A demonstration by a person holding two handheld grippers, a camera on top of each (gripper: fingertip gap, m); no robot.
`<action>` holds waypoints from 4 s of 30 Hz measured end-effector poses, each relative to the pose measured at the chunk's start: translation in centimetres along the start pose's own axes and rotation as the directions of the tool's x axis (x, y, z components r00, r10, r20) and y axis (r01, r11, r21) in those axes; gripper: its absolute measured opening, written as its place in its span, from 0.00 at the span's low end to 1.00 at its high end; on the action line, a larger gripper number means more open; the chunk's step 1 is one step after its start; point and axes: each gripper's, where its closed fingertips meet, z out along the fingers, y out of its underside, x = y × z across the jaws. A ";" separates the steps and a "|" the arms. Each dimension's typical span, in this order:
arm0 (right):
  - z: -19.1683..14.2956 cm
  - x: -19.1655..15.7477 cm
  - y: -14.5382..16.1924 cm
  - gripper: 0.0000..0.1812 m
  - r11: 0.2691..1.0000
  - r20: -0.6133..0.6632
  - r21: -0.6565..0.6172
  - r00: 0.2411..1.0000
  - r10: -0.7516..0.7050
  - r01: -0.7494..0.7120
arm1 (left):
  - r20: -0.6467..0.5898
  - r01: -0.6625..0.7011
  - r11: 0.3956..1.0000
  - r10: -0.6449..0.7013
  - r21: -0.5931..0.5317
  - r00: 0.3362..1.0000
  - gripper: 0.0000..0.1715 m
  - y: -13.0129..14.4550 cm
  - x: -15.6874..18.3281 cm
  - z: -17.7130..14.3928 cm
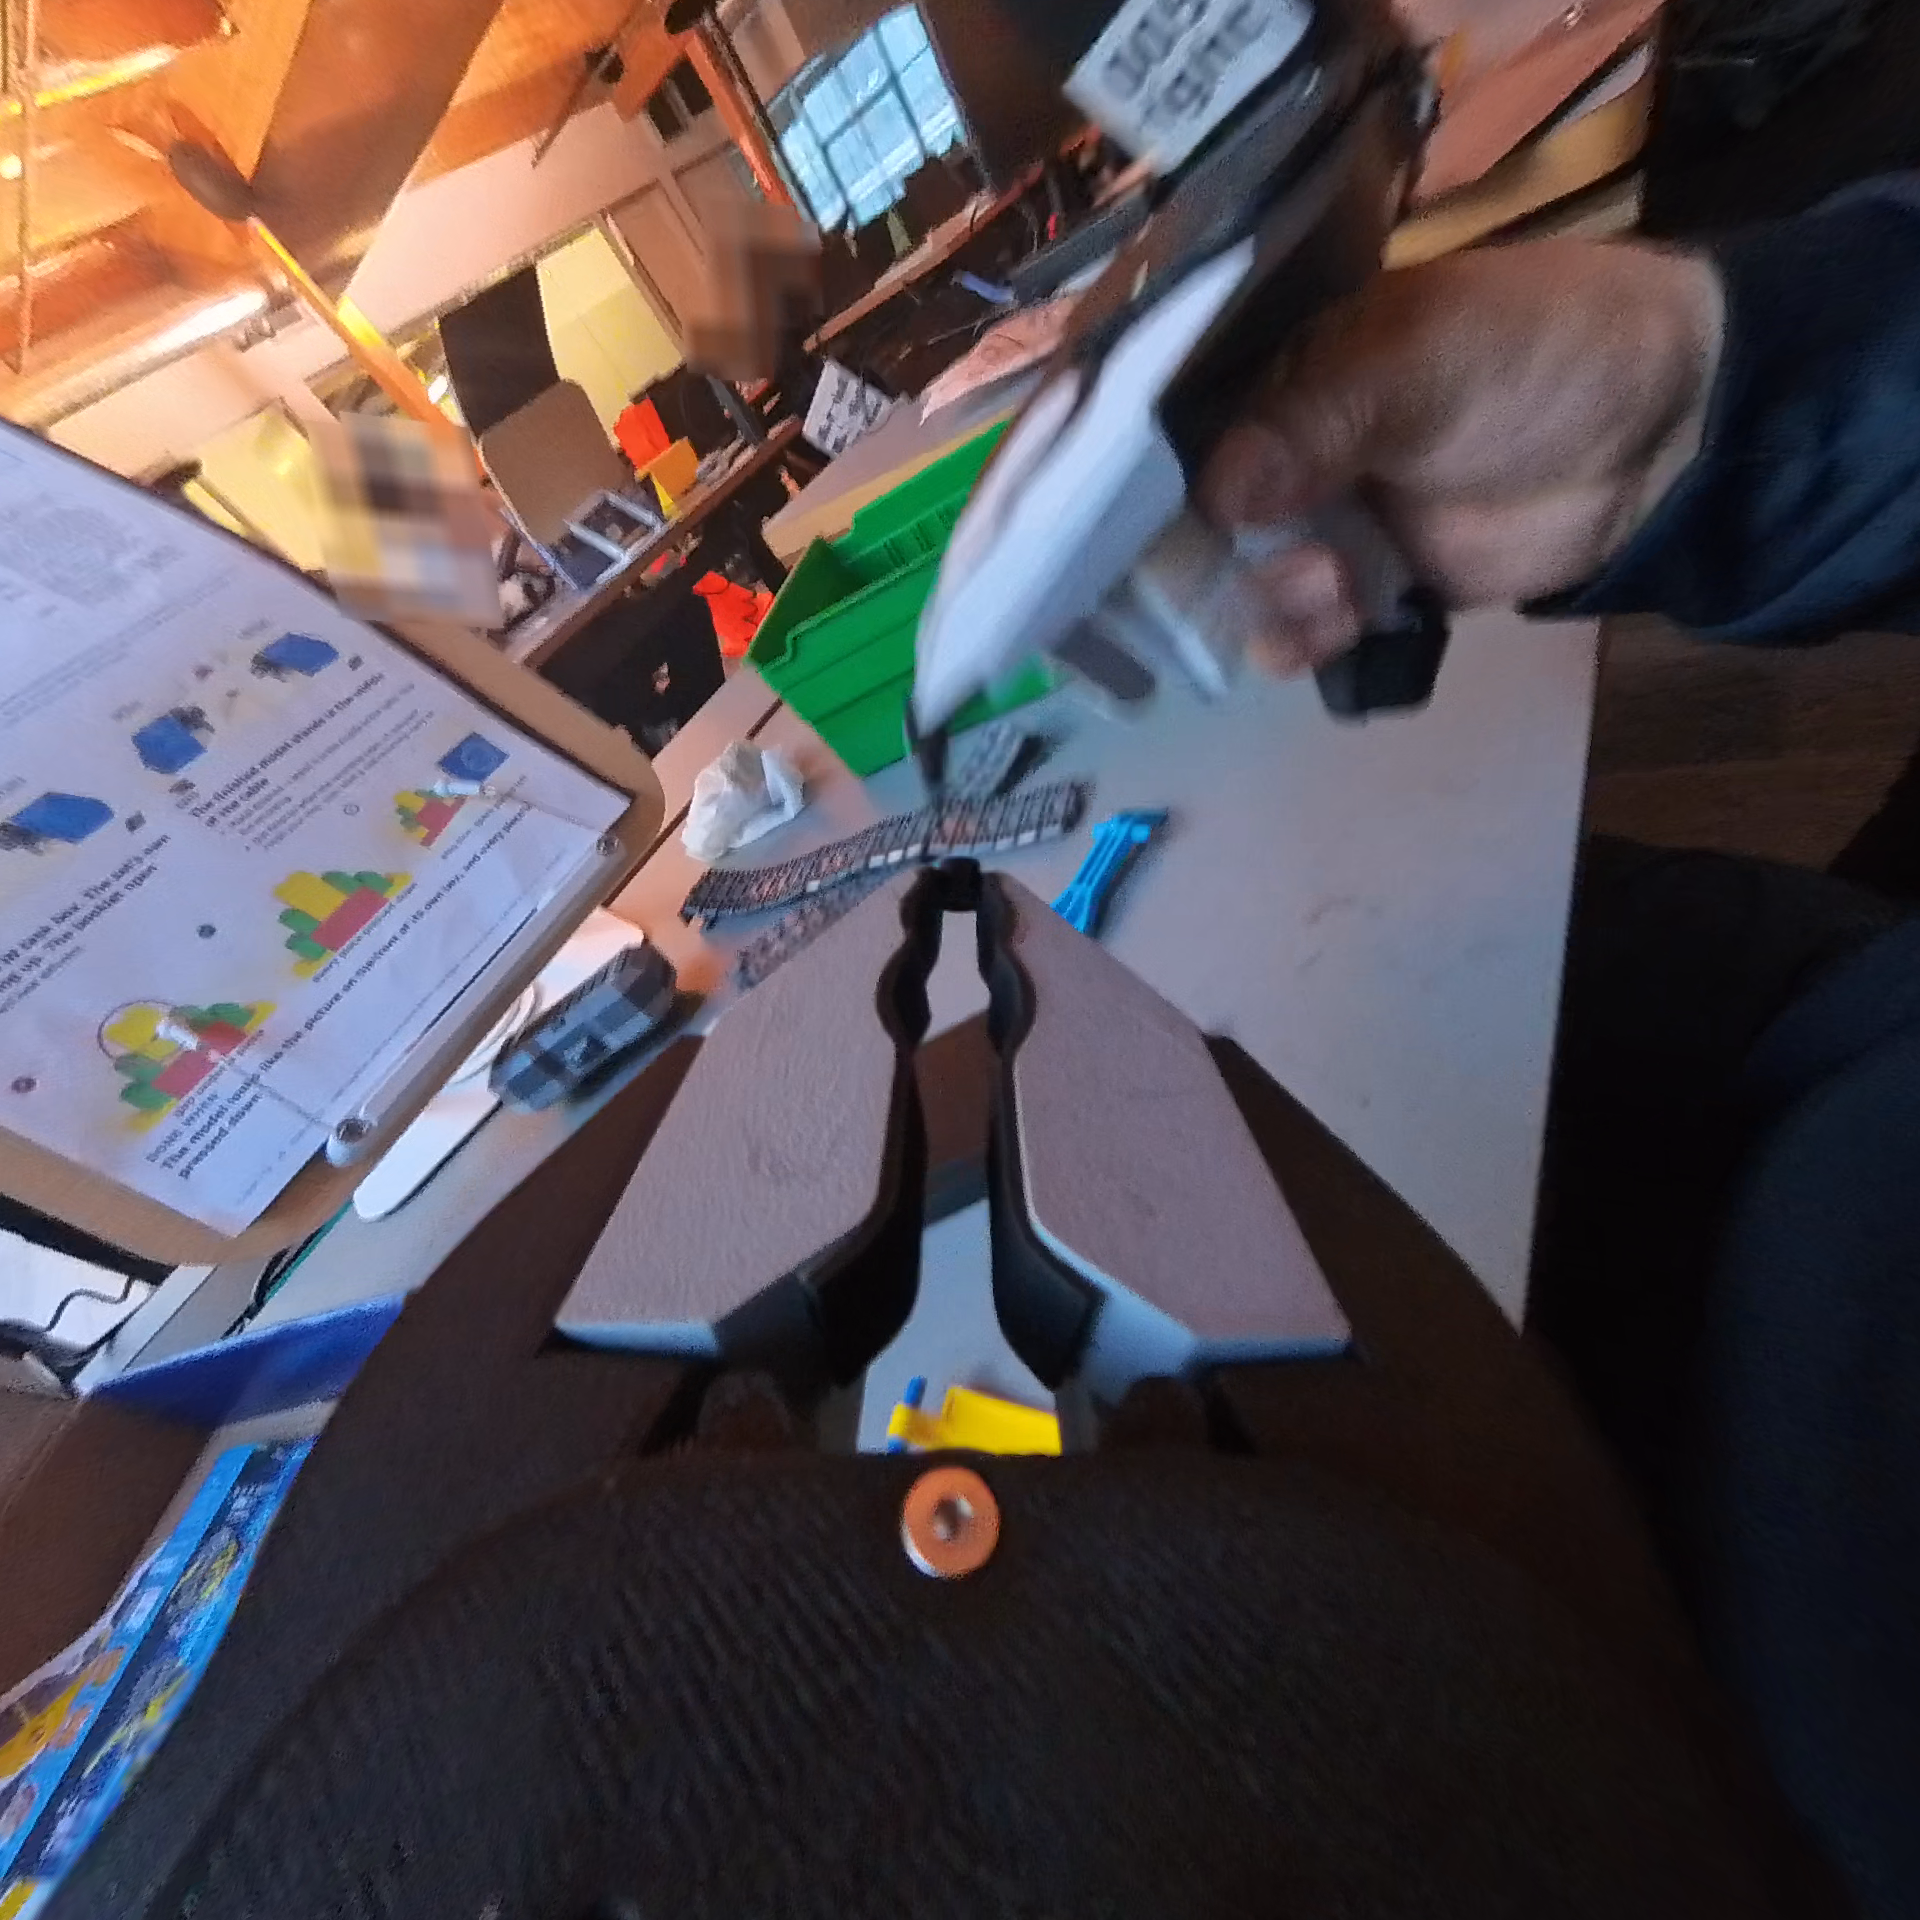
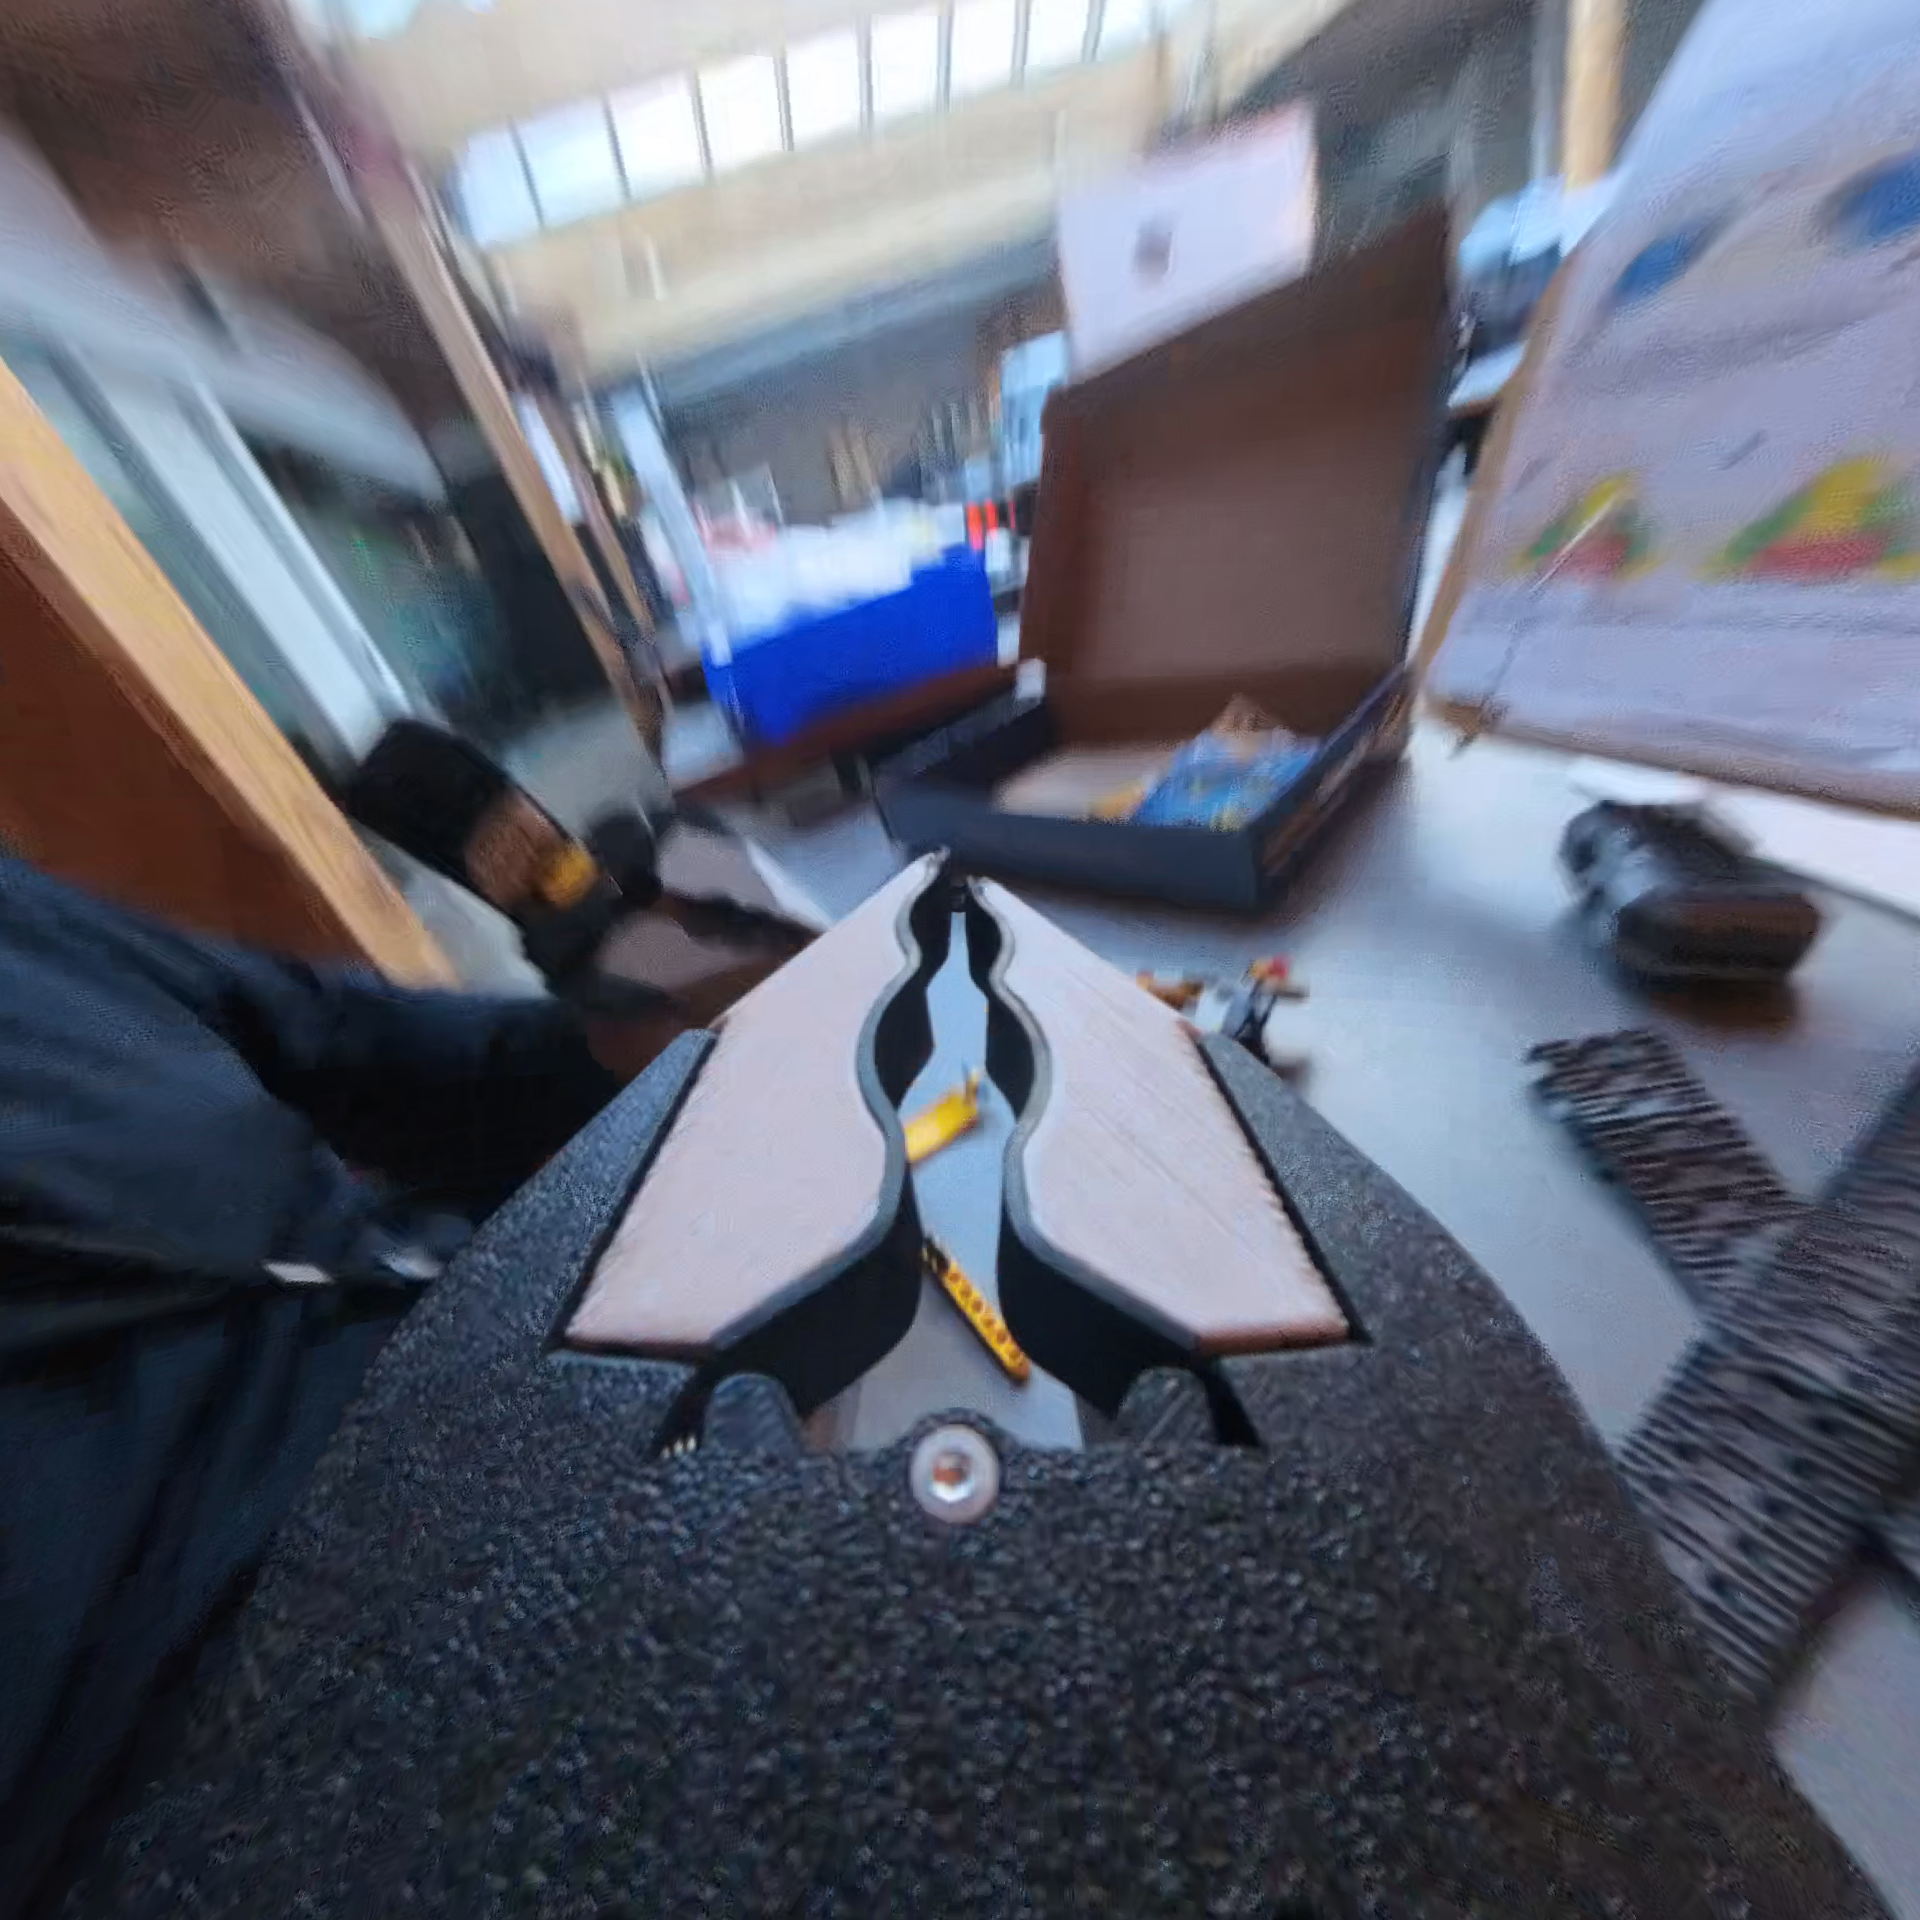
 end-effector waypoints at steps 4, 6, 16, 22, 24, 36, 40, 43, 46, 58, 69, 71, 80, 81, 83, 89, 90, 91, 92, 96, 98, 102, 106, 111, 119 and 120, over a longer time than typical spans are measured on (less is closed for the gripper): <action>-6.3 2.3 -3.5 0.01 0.998 -0.098 0.040 0.994 -0.044 0.048 | -0.009 0.126 0.992 -0.125 0.017 0.992 0.03 1.8 -2.2 -1.6; -5.0 1.4 -2.4 0.01 0.991 -0.117 -0.062 0.985 -0.127 0.120 | -0.009 0.122 0.992 -0.122 0.026 0.993 0.03 1.4 -1.9 -0.9; -3.8 0.8 -0.4 0.01 0.984 -0.074 -0.154 0.992 -0.103 0.091 | -0.003 0.036 0.997 -0.036 0.070 0.999 0.03 0.1 -0.8 0.3; -10.8 6.5 -4.4 0.01 0.991 -0.379 -0.052 0.916 -0.130 0.119 | -0.059 0.080 0.997 -0.078 0.022 0.995 0.03 1.4 0.5 1.0; -16.0 10.3 -5.1 0.01 0.996 -0.579 0.000 0.813 -0.069 0.084 | -0.079 0.083 0.997 -0.083 -0.003 0.993 0.03 1.8 1.0 1.1; -25.3 18.2 1.4 0.15 0.982 -0.821 -0.014 0.563 0.096 -0.189 | -0.131 0.109 0.994 -0.112 -0.031 0.985 0.03 2.2 2.2 1.9; -24.4 17.2 -0.1 0.15 0.990 -0.808 -0.012 0.584 0.075 -0.144 | -0.130 0.102 0.994 -0.106 -0.034 0.986 0.03 2.3 2.2 2.0; -20.3 14.3 -1.7 0.14 0.994 -0.684 0.004 0.725 0.084 -0.112 | -0.132 0.092 0.995 -0.096 -0.037 0.987 0.03 2.3 2.3 2.0; -12.3 8.5 -0.9 0.12 0.986 -0.389 -0.096 0.917 0.091 -0.138 | -0.115 0.053 0.998 -0.056 -0.027 0.992 0.03 2.0 2.3 1.8; 4.1 -3.9 7.9 0.09 0.901 0.124 -0.395 0.961 0.246 -0.180 | 0.047 -0.228 0.973 0.229 -0.019 0.972 0.03 0.8 1.6 0.9; 4.9 -3.6 8.7 0.08 0.898 0.128 -0.371 0.945 0.302 -0.237 | 0.059 -0.276 0.958 0.281 -0.074 0.958 0.03 1.8 1.5 1.0; 4.8 -3.4 8.7 0.08 0.899 0.126 -0.367 0.944 0.304 -0.240 | 0.046 -0.265 0.961 0.268 -0.075 0.962 0.03 1.9 1.7 1.2; 4.8 -3.2 9.1 0.08 0.904 0.106 -0.377 0.960 0.259 -0.202 | 0.023 -0.265 0.960 0.269 -0.093 0.963 0.03 2.4 1.9 1.5; 4.8 -3.1 9.2 0.08 0.904 0.098 -0.379 0.962 0.254 -0.200 | 0.020 -0.263 0.960 0.266 -0.097 0.964 0.03 2.5 1.9 1.5; 4.9 -3.0 9.2 0.07 0.903 0.088 -0.377 0.962 0.257 -0.207 | 0.020 -0.261 0.959 0.264 -0.107 0.964 0.03 2.7 1.9 1.5; 5.0 -2.9 9.5 0.08 0.895 0.088 -0.385 0.956 0.281 -0.227 | 0.018 -0.264 0.956 0.268 -0.131 0.963 0.03 3.1 1.7 1.5; 4.9 -3.3 9.4 0.15 0.893 0.110 -0.386 0.949 0.294 -0.232 | 0.015 -0.267 0.954 0.271 -0.134 0.962 0.03 3.1 1.8 1.6; 4.9 -3.8 9.3 0.20 0.889 0.137 -0.391 0.940 0.313 -0.240 | 0.015 -0.268 0.954 0.272 -0.135 0.962 0.03 3.2 1.8 1.6; 4.9 -3.9 9.3 0.19 0.886 0.141 -0.394 0.937 0.320 -0.243 | 0.014 -0.269 0.953 0.274 -0.141 0.962 0.03 3.3 1.8 1.6; 5.1 -3.1 9.5 0.09 0.900 0.092 -0.374 0.956 0.277 -0.225 | 0.014 -0.266 0.954 0.271 -0.141 0.962 0.03 3.3 1.9 1.7; 5.2 -3.1 9.5 0.09 0.896 0.093 -0.372 0.951 0.294 -0.241 | 0.017 -0.270 0.950 0.276 -0.153 0.961 0.03 3.4 1.7 1.7; 5.2 -2.9 9.9 0.10 0.889 0.085 -0.378 0.947 0.311 -0.258 | 0.009 -0.266 0.950 0.271 -0.164 0.963 0.03 3.7 1.8 1.8; 5.4 -2.6 10.5 0.10 0.886 0.059 -0.392 0.954 0.294 -0.249 | 0.013 -0.324 0.923 0.334 -0.207 0.943 0.03 4.3 1.8 1.9; 5.7 -2.9 10.4 0.03 0.896 0.076 -0.371 0.953 0.293 -0.246 | 0.024 -0.371 0.895 0.389 -0.247 0.921 0.03 4.8 1.9 2.1; 5.9 -2.5 10.7 0.03 0.895 0.070 -0.360 0.949 0.309 -0.264 | 0.024 -0.321 0.910 0.339 -0.262 0.940 0.03 5.3 1.4 2.2; 5.8 -2.5 10.7 0.03 0.894 0.069 -0.363 0.949 0.308 -0.263 | 0.019 -0.325 0.908 0.342 -0.265 0.940 0.02 5.4 1.5 2.2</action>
